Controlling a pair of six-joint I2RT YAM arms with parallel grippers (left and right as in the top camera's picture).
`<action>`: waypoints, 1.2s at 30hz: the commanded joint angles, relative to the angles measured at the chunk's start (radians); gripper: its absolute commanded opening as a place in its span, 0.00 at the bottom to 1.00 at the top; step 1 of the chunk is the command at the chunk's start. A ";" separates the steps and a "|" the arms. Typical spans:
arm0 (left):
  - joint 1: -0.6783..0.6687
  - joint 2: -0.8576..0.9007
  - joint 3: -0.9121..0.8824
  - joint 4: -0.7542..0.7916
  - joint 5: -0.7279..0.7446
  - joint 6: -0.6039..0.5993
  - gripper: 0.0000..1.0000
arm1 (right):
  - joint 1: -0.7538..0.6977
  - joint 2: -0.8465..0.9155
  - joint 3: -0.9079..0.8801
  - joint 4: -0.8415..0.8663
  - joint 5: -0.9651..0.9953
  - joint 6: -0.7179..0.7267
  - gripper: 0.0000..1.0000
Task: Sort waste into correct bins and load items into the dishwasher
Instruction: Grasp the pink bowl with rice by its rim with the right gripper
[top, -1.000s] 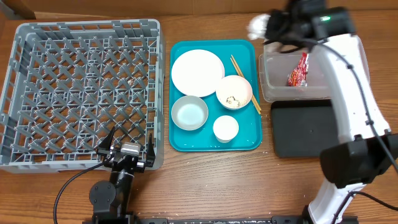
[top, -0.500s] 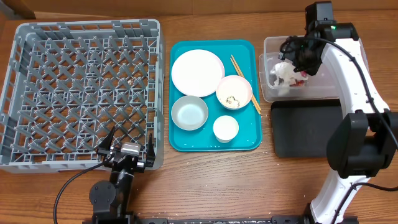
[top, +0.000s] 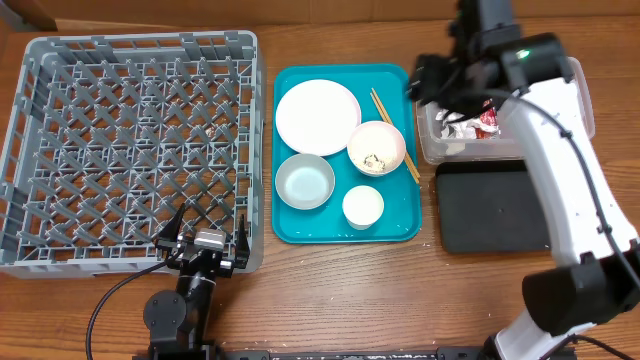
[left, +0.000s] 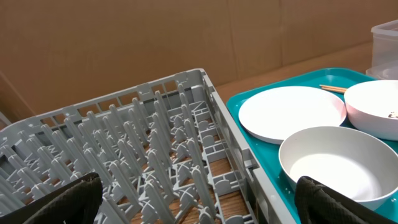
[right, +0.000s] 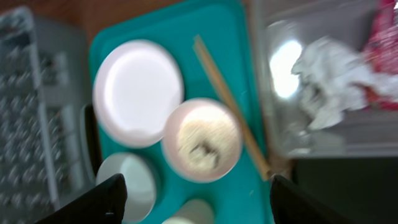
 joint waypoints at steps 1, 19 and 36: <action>0.010 -0.010 -0.004 0.000 0.008 0.019 1.00 | 0.099 -0.002 -0.011 -0.013 -0.016 0.050 0.75; 0.010 -0.010 -0.004 0.000 0.008 0.019 1.00 | 0.283 0.018 -0.228 0.203 0.074 0.050 0.72; 0.010 -0.010 -0.004 0.002 0.011 0.018 1.00 | 0.315 0.044 -0.285 0.123 0.036 0.106 0.68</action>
